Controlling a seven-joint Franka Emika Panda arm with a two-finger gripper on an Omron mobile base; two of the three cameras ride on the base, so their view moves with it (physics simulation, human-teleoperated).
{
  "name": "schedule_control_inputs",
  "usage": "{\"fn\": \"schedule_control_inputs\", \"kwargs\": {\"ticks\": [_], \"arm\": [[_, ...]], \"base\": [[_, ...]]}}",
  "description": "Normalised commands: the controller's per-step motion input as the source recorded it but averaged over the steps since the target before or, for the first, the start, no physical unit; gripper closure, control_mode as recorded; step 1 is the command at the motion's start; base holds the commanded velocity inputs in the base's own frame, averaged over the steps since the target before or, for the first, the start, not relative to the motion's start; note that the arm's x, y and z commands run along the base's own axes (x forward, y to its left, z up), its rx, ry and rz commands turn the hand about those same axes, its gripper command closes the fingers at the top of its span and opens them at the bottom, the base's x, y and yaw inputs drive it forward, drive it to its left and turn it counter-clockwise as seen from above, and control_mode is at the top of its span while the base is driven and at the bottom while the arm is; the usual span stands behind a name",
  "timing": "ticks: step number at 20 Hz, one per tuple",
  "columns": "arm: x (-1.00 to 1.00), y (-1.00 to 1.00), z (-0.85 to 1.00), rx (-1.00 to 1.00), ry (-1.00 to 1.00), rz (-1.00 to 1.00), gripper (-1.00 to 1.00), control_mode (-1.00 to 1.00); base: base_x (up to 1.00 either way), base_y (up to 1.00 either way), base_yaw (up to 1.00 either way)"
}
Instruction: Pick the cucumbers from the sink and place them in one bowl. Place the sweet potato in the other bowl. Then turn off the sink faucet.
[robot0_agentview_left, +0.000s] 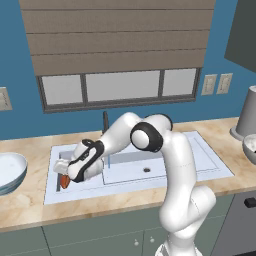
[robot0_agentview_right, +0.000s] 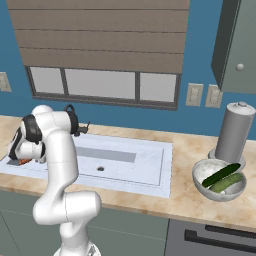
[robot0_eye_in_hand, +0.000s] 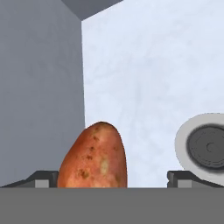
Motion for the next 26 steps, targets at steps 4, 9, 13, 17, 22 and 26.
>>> {"fn": "schedule_control_inputs", "kwargs": {"ticks": [4, 9, 13, 17, 22, 26], "arm": [[-0.43, 0.0, -0.28, 0.0, 0.04, -0.13, -1.0, -1.0], [-0.11, 0.23, -0.25, 0.0, 0.03, -0.16, 1.0, -1.0], [0.0, 0.42, -0.13, 0.0, 0.0, -0.16, 1.0, -1.0], [0.0, 0.36, -0.03, 0.0, 0.0, -0.12, 1.0, -1.0], [-0.13, -0.01, 0.0, 0.0, -0.02, -0.04, 1.0, -1.0], [-0.5, -0.47, 0.12, 0.02, -0.08, -0.06, 1.0, -1.0]], "base": [[0.0, 0.0, 0.0], [0.0, 0.0, 0.0], [0.0, 0.0, 0.0], [0.0, 0.0, 0.0], [0.0, 0.0, 0.0], [0.0, 0.0, 0.0]]}}
